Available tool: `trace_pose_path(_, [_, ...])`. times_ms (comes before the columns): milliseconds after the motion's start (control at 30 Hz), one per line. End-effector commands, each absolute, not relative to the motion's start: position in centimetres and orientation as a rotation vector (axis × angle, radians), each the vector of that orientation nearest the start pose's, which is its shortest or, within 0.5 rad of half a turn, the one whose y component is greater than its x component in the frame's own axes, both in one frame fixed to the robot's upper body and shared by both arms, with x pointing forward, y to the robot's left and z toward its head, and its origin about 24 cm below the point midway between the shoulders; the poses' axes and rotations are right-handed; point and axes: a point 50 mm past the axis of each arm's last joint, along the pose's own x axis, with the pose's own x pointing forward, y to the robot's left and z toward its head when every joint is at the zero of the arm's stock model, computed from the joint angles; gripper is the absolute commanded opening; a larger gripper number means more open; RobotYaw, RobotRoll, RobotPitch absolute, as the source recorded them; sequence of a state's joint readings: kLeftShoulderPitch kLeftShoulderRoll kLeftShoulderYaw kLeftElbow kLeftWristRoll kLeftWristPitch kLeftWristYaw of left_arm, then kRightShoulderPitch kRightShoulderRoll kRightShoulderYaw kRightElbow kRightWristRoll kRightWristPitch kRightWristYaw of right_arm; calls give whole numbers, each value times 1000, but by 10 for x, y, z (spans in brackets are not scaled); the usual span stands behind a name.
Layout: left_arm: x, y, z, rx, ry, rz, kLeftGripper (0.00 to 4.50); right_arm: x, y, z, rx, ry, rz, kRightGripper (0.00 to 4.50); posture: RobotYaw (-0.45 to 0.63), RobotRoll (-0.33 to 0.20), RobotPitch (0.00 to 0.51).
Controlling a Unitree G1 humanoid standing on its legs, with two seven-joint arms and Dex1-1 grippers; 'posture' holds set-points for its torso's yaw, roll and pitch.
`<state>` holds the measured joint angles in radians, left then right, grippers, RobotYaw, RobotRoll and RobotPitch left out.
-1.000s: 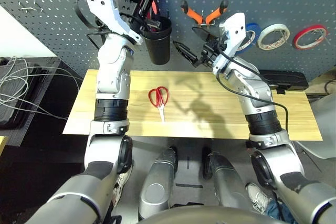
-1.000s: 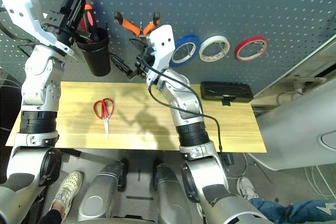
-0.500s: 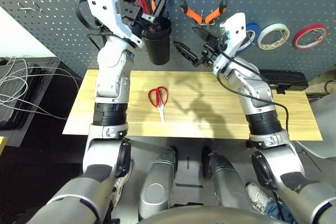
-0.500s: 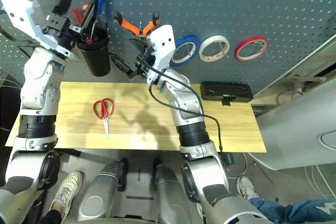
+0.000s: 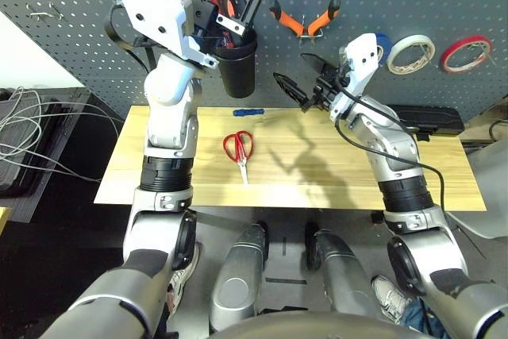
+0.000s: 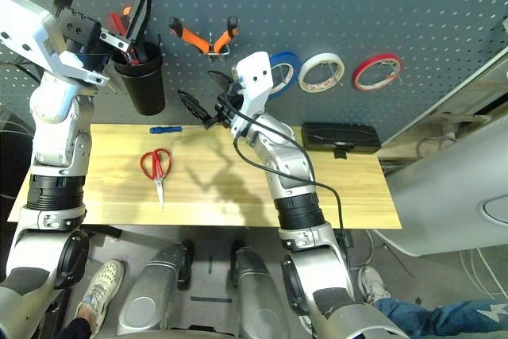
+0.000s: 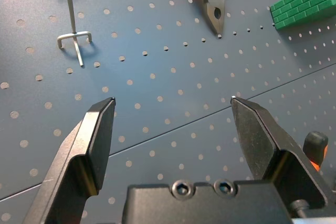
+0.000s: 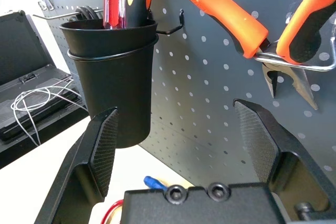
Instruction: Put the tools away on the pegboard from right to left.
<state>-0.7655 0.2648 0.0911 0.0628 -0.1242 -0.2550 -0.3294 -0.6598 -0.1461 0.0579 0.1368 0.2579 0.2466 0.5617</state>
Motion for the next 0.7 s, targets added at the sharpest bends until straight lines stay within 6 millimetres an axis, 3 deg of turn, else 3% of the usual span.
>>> trace_pose_path(33, [314,136,265,300,-900,-445,4483,332,-92,171,-33,-211,811,4500,151,0,242])
trace_pose_path(167, [309,125,243,395,-833,-553,4483,328,-102,158,-67,-166,802,4500,147,0,246])
trace_pose_path(400, [297,116,224,484,-838,-614,4483,320,-118,143,-97,-106,770,4500,137,0,245])
trace_pose_path(700, [278,100,185,543,-762,-772,4483,309,-134,132,-120,-47,749,4500,130,0,249])
